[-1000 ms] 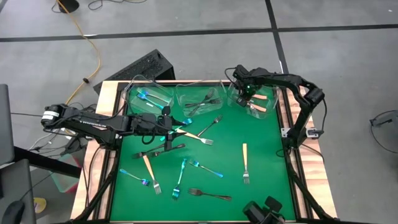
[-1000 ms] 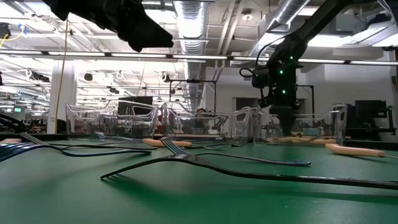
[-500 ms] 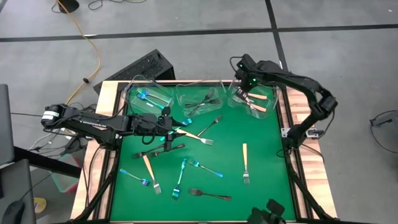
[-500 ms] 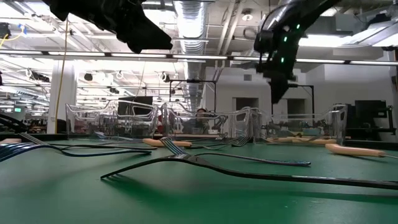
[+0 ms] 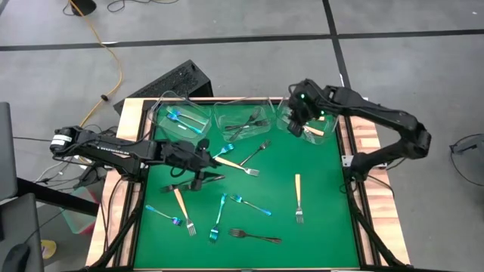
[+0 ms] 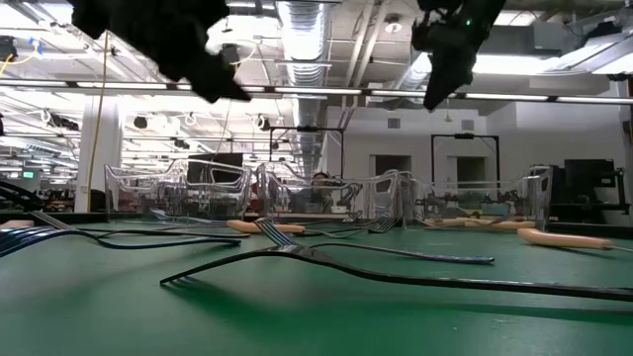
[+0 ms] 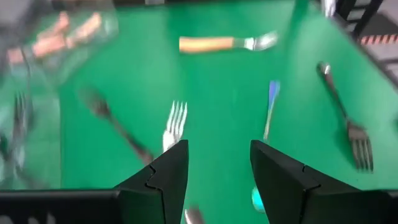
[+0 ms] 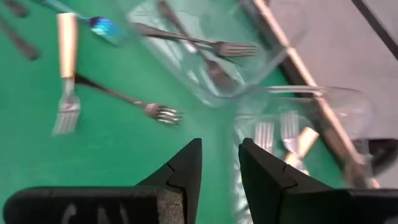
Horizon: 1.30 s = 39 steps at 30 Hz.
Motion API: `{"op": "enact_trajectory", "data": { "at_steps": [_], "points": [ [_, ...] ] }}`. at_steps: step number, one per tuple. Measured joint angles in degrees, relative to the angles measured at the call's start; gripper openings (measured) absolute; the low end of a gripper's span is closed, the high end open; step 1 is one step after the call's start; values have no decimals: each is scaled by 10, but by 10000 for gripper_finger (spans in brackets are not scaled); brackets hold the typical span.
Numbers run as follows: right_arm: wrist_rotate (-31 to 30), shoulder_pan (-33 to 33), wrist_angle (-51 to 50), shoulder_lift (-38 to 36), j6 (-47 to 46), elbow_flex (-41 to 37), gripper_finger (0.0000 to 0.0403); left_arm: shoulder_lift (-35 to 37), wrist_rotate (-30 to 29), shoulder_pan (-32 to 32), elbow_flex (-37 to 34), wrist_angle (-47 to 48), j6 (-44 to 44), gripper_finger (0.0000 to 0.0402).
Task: Sort silverware by color (type)
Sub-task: Put the brown fork into the middle transparent bin
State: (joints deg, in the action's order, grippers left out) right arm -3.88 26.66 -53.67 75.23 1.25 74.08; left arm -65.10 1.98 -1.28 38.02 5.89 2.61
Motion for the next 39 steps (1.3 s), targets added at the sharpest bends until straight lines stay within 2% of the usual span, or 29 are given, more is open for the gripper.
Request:
{"op": "enact_trajectory", "data": {
  "at_steps": [4,8,18,27,36,39],
  "points": [
    [0,-53,1,-3,-15,0,128,0,-30,0,0,70,-48,158],
    [-4,-92,2,8,-15,0,128,0,-33,-1,0,134,-95,158],
    [-10,-115,11,30,-17,0,128,-7,-73,-34,0,289,-206,158],
    [-9,-114,16,48,-19,0,128,-6,-105,-67,0,350,-229,158],
    [-8,-116,20,54,-19,0,128,-6,-124,-81,-2,376,-229,158],
    [-7,-116,19,54,-19,0,128,-6,-127,-80,-25,367,-236,158]
  ]
}}
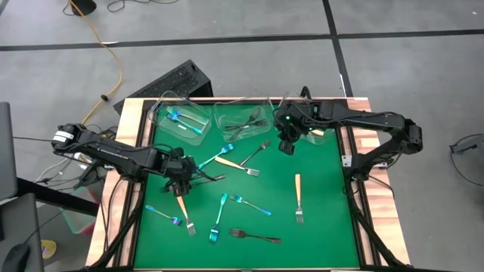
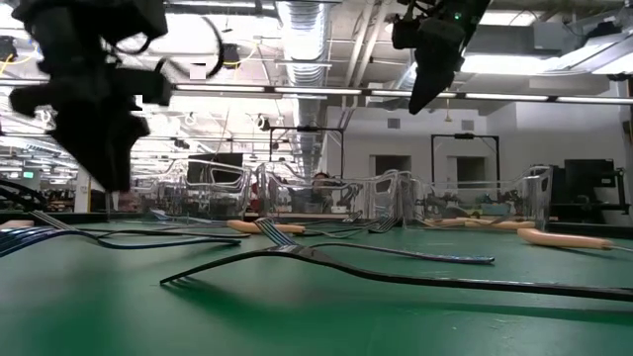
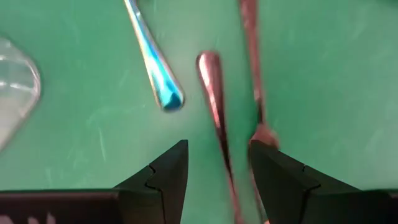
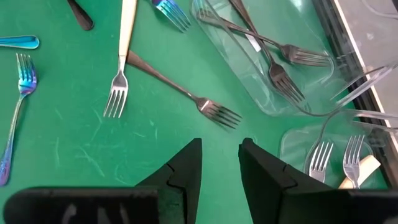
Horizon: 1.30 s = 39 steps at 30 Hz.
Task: Sort silverware by color (type)
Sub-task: Put the brown fork into the middle transparent bin
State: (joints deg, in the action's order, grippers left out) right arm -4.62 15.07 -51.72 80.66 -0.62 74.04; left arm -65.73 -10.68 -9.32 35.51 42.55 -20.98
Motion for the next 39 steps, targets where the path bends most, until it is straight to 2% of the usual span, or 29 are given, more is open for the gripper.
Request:
{"op": "enact_trajectory", "data": {
  "at_steps": [3,12,19,23,31,39],
  "points": [
    [0,-1,0,0,-4,0,128,0,11,0,-24,-7,-7,158],
    [2,-1,-1,0,-5,0,128,0,9,0,-29,-25,-13,158],
    [2,-1,-1,0,-5,0,128,0,28,0,-80,-45,-79,158],
    [2,-1,0,0,-5,0,128,0,30,0,-89,-48,-86,154],
    [2,-1,0,0,-5,0,128,1,38,0,-102,-53,-85,111],
    [2,-1,0,0,-5,0,128,1,35,0,-102,-50,-96,22]
  ]
}}
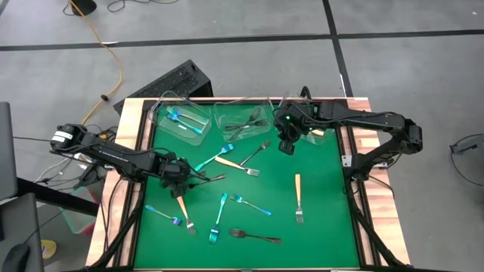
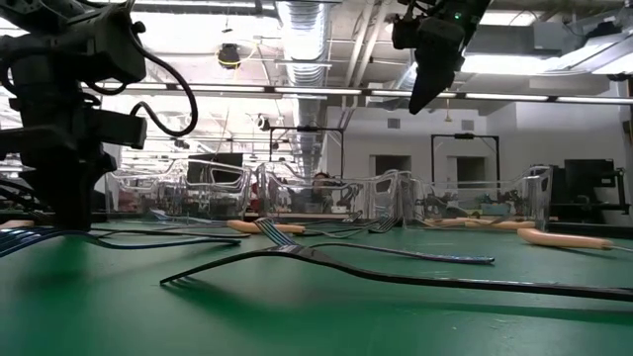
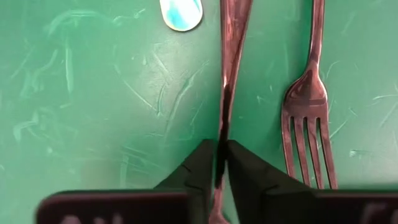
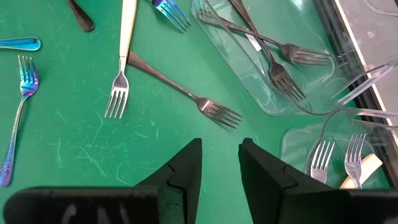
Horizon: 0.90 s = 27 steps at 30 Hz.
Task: Sort silverware by color (type)
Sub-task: Put the brown fork into the middle transparent bin
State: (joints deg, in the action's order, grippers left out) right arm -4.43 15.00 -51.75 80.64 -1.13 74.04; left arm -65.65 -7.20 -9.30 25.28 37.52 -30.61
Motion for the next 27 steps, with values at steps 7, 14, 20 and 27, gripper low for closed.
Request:
{"op": "enact_trajectory", "data": {
  "at_steps": [7,14,20,27],
  "points": [
    [0,0,2,0,0,0,128,1,-6,0,2,-8,-6,2],
    [0,0,20,0,0,0,128,9,-23,0,29,-59,9,1],
    [21,0,48,0,1,0,128,63,-59,0,40,-104,31,0],
    [74,-2,149,0,15,0,128,162,-155,0,42,-213,99,0]
  ]
}}
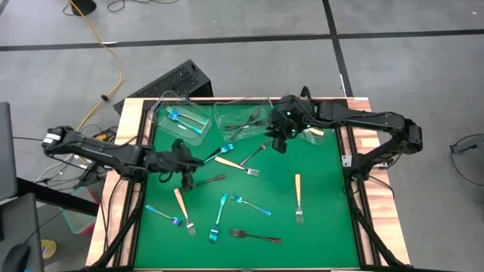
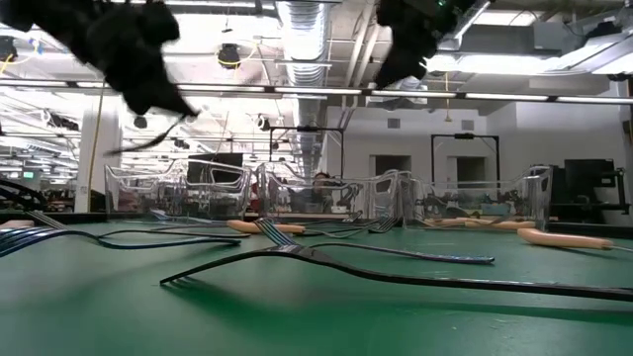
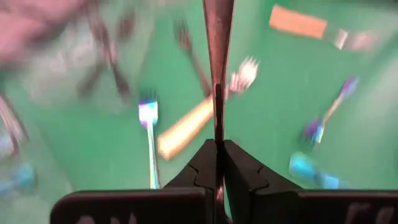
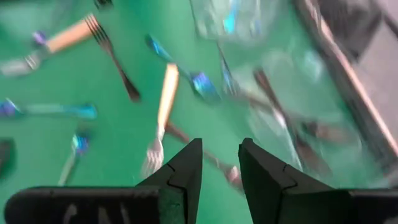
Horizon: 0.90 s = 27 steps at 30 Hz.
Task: Sort silverware by color (type)
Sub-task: Put the brown fork into the middle transparent bin
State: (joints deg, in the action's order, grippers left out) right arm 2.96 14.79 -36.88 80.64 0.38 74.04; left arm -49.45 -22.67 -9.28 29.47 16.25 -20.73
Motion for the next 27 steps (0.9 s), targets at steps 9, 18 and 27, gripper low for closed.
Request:
{"op": "enact_trajectory", "data": {
  "at_steps": [9,18,27],
  "points": [
    [33,-39,240,21,15,2,128,45,-18,0,0,-218,136,0],
    [34,-90,408,88,46,2,128,36,-4,2,0,-376,246,0],
    [64,-106,547,142,46,2,128,34,30,14,0,-428,263,0]
  ]
}}
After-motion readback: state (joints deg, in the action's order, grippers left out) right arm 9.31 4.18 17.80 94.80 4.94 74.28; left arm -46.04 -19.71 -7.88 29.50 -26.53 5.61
